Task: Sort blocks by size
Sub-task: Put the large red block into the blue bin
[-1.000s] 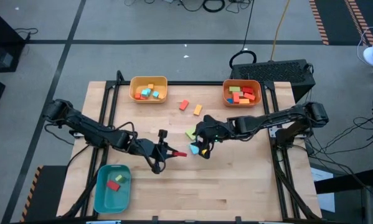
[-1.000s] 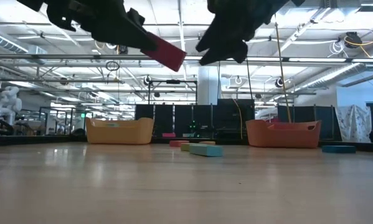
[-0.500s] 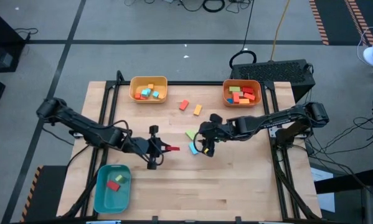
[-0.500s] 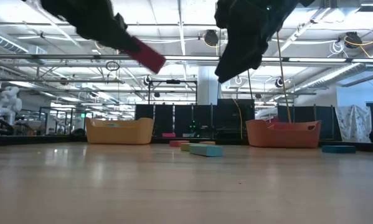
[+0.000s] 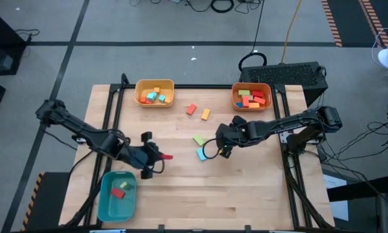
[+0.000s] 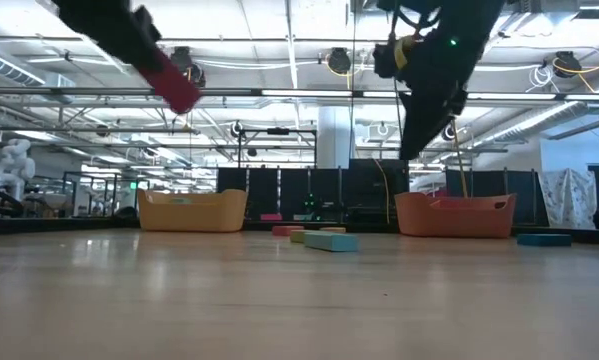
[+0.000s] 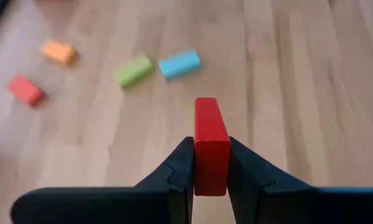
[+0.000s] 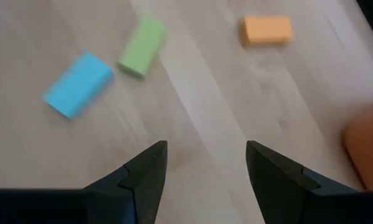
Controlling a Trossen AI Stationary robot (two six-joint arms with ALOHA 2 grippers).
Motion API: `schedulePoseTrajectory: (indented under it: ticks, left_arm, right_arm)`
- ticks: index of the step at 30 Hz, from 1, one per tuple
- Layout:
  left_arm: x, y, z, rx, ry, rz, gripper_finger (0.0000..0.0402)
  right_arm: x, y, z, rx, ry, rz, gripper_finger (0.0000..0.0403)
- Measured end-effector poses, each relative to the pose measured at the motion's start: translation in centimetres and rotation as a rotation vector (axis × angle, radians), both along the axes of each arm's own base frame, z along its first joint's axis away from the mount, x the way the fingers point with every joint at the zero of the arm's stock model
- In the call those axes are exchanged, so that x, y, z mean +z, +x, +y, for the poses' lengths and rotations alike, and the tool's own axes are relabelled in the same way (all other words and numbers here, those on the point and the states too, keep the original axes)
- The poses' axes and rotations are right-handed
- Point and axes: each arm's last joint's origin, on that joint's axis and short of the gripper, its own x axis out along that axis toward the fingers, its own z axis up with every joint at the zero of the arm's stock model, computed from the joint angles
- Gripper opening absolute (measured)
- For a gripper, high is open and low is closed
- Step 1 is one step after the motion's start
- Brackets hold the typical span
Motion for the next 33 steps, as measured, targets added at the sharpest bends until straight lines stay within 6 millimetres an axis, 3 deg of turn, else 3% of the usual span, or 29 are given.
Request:
schedulePoseTrajectory:
  ticks: [9,15,23,33]
  left_arm:
    - [0.8,-3.0,-1.7,0.044,-0.161,0.274,0.0065]
    - [0.4,-4.3,-2.4,0.091,-0.241,0.392,0.0065]
    - [-0.1,-6.1,-3.2,0.159,-0.351,0.578,0.0065]
    - [-1.6,-8.0,-5.1,0.269,-0.4,0.704,0.0065]
  right_arm:
    - [0.1,0.2,0.0,-0.016,-0.017,-0.029,0.0203]
    - [0.4,1.3,-0.9,-0.053,-0.258,-0.106,0.0203]
    - [-0.2,3.5,-3.9,0.024,-0.354,-0.12,0.0203]
    - [-3.1,4.9,-7.7,0.079,-0.207,-0.078,0.0203]
